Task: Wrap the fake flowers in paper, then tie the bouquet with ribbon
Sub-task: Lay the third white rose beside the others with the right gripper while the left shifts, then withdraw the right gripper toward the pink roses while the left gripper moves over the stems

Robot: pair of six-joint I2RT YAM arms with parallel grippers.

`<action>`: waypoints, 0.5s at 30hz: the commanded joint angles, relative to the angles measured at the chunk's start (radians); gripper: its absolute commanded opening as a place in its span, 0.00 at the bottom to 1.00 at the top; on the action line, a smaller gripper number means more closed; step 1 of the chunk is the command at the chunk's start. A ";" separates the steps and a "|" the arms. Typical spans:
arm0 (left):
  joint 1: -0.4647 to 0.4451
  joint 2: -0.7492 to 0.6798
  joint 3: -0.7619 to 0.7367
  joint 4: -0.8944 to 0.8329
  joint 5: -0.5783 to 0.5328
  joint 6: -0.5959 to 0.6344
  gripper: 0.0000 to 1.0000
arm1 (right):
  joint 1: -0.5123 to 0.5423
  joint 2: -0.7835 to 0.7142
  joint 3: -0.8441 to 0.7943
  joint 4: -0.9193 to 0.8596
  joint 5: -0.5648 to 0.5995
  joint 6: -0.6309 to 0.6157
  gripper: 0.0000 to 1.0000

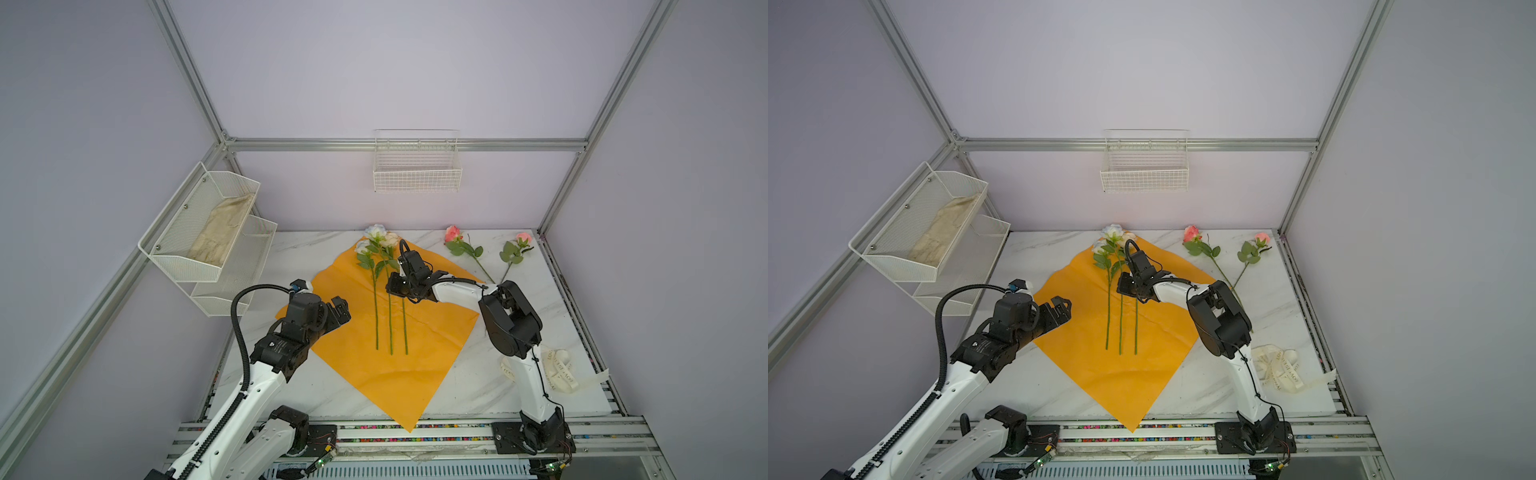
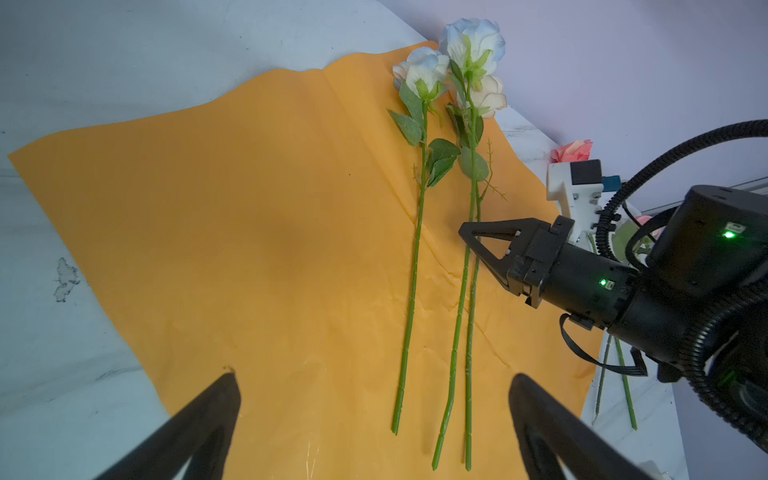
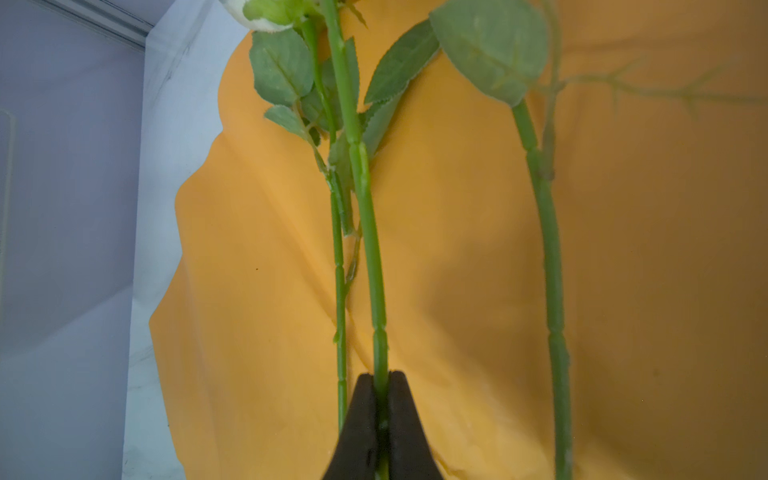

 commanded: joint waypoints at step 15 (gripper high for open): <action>-0.024 0.284 0.012 0.320 0.452 0.029 1.00 | -0.245 -0.374 -0.288 -0.030 0.037 -0.134 0.37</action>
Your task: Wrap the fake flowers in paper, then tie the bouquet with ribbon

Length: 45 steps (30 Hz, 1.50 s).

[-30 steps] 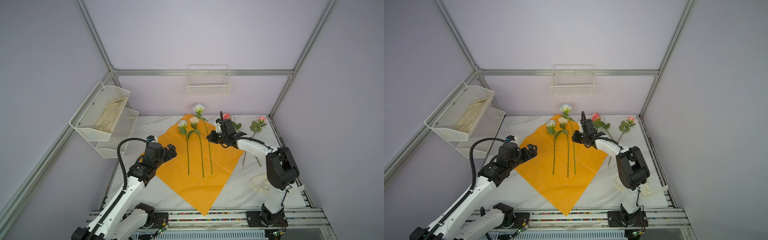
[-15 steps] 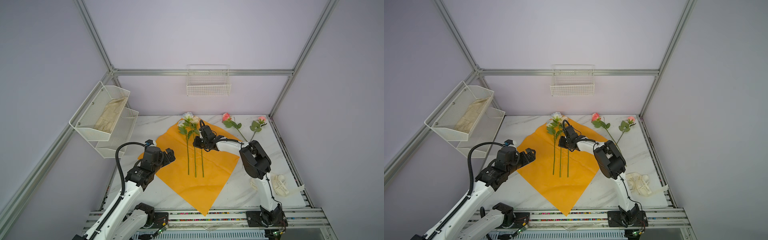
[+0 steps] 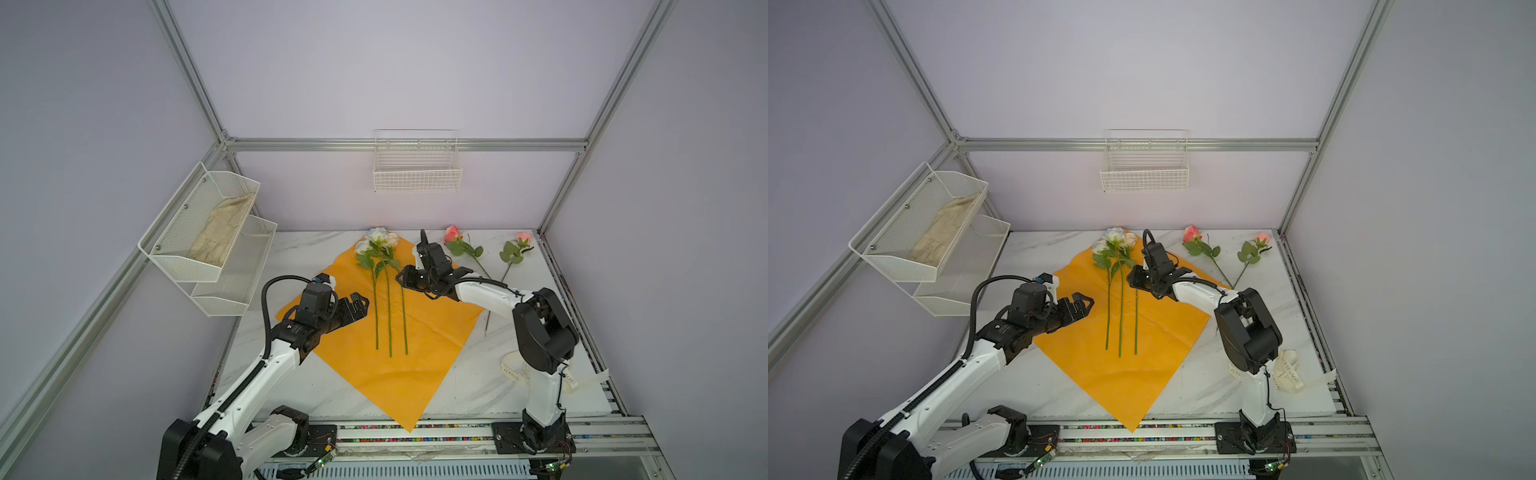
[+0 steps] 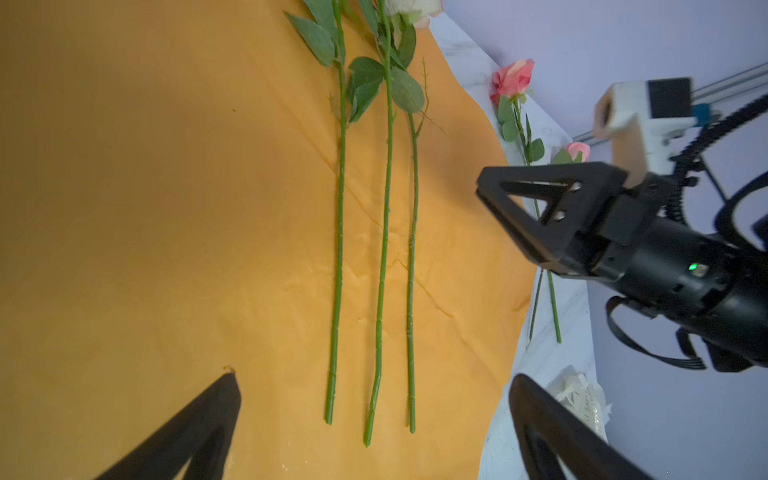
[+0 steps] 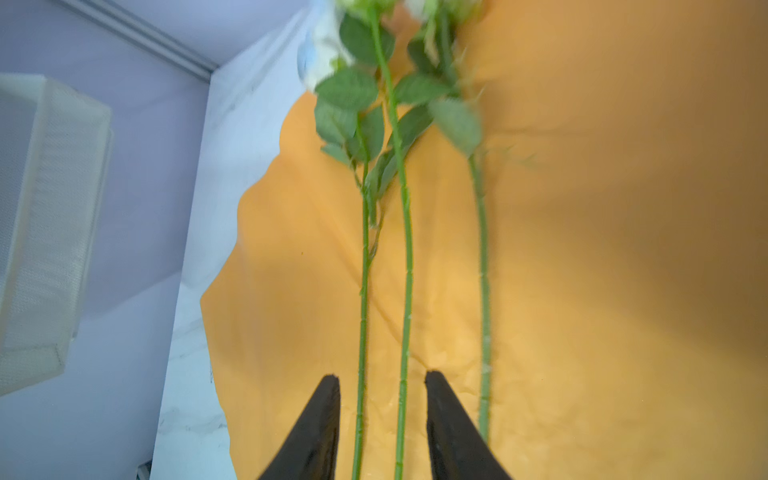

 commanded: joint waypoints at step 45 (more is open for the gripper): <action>-0.388 0.640 0.658 0.003 0.068 0.188 1.00 | -0.633 0.051 0.100 -0.335 0.272 -0.444 0.01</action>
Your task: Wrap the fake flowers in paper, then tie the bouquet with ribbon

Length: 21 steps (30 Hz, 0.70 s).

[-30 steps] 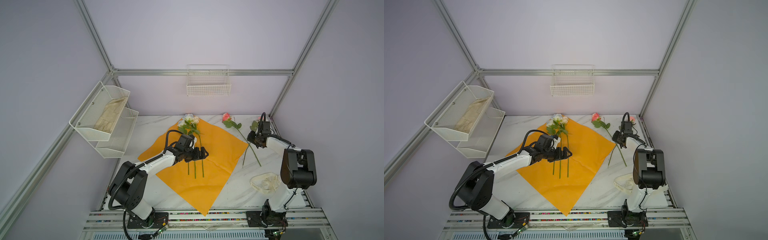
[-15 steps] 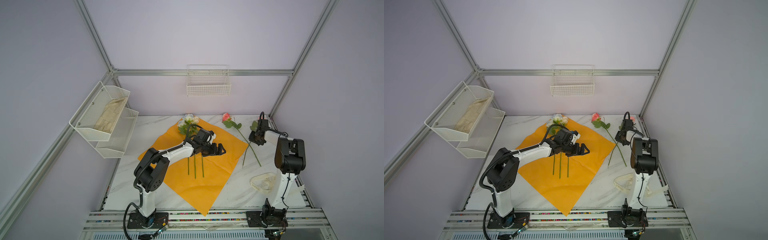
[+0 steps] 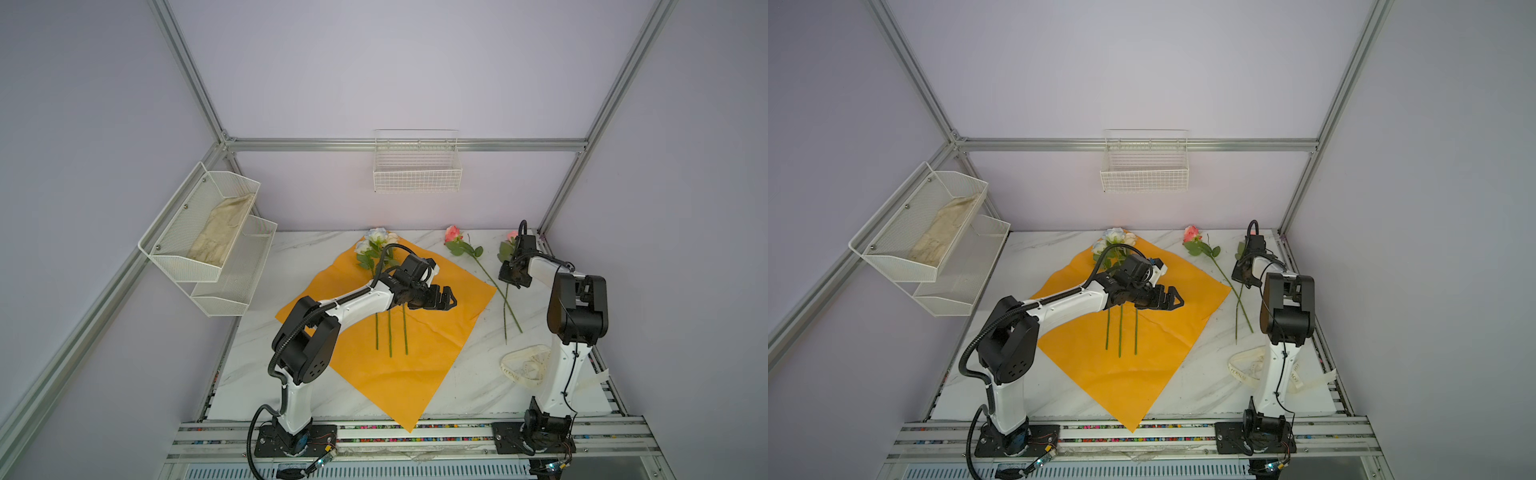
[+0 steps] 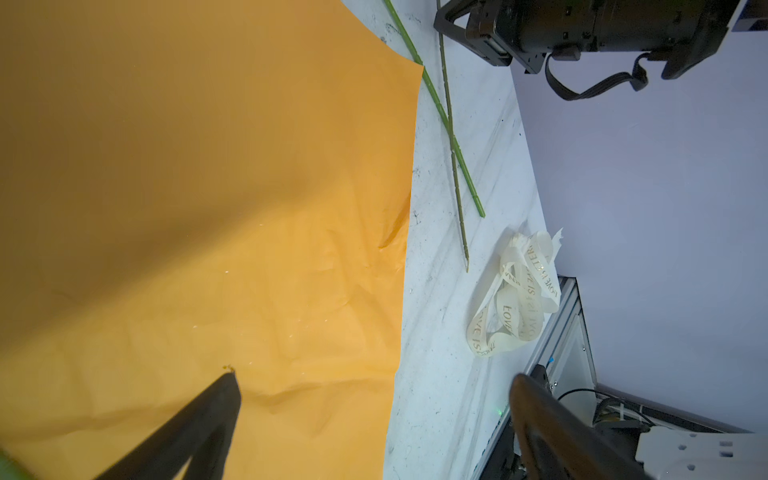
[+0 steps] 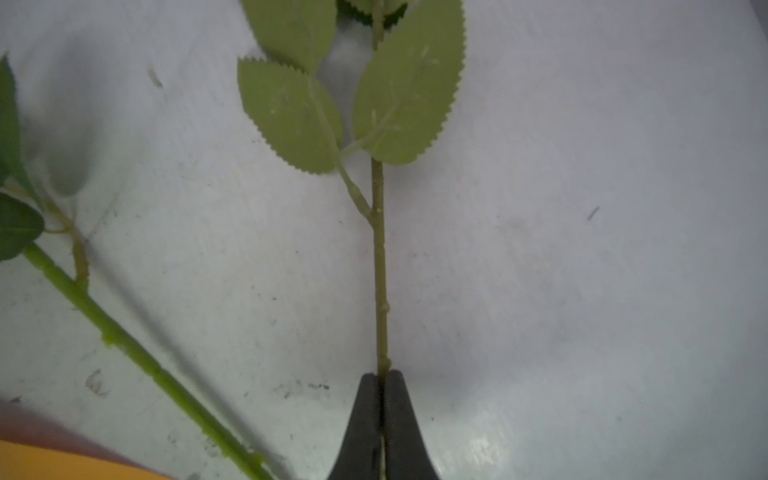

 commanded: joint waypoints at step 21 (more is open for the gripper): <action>0.274 -0.999 -0.731 -0.070 -0.561 -0.113 1.00 | 0.691 -0.008 0.078 0.254 -0.267 0.370 0.01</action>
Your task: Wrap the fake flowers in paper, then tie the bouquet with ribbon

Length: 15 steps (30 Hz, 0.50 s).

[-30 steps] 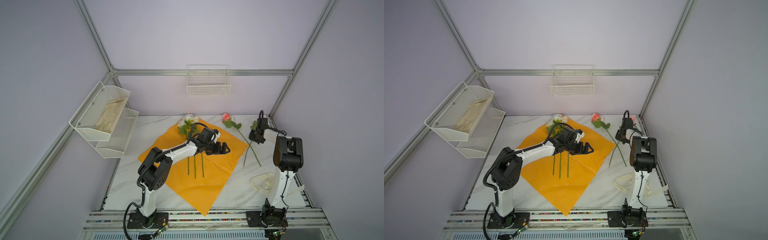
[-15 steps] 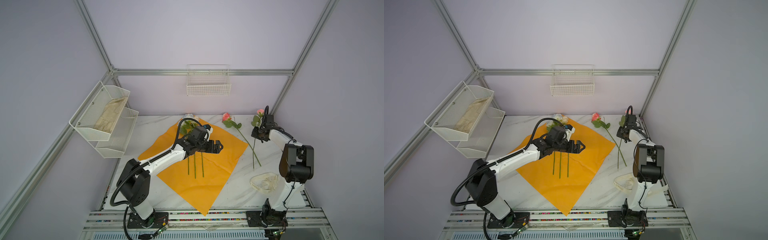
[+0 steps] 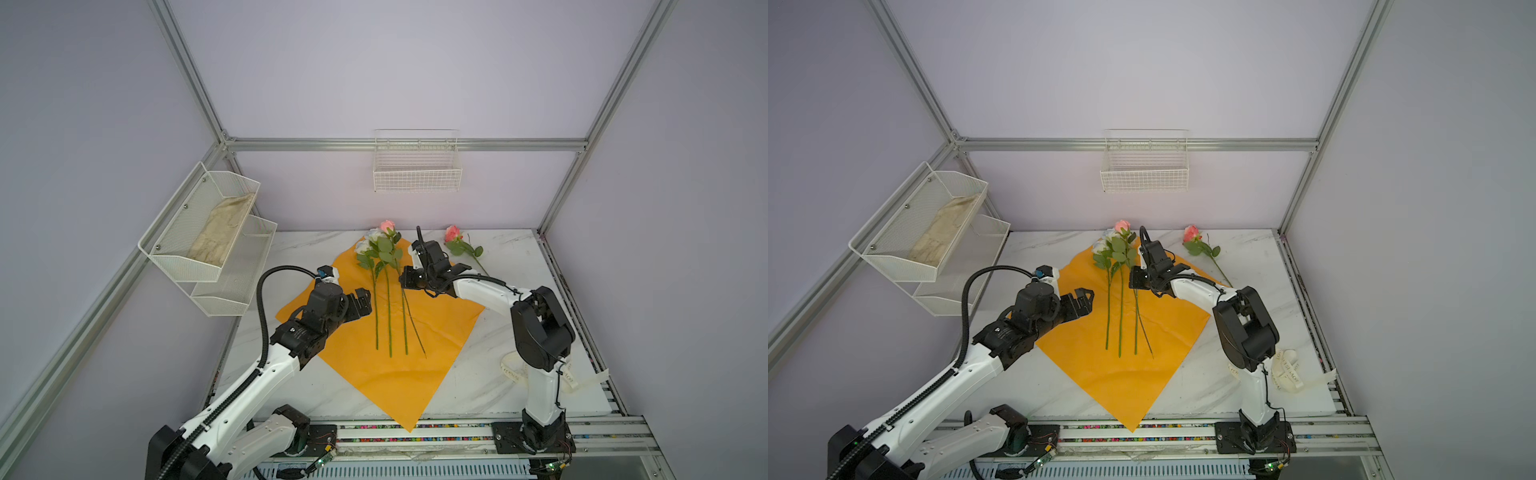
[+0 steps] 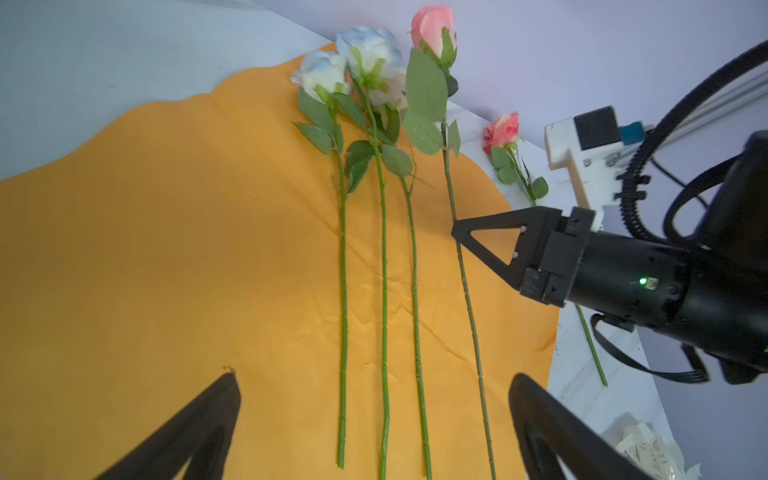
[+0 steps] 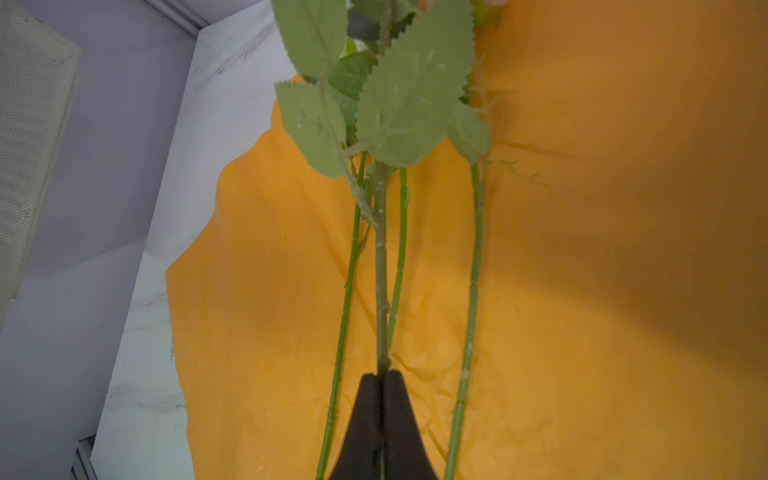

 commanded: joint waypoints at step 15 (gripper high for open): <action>0.033 -0.024 -0.097 0.074 0.123 -0.018 0.99 | -0.011 0.054 0.025 0.063 -0.098 0.085 0.28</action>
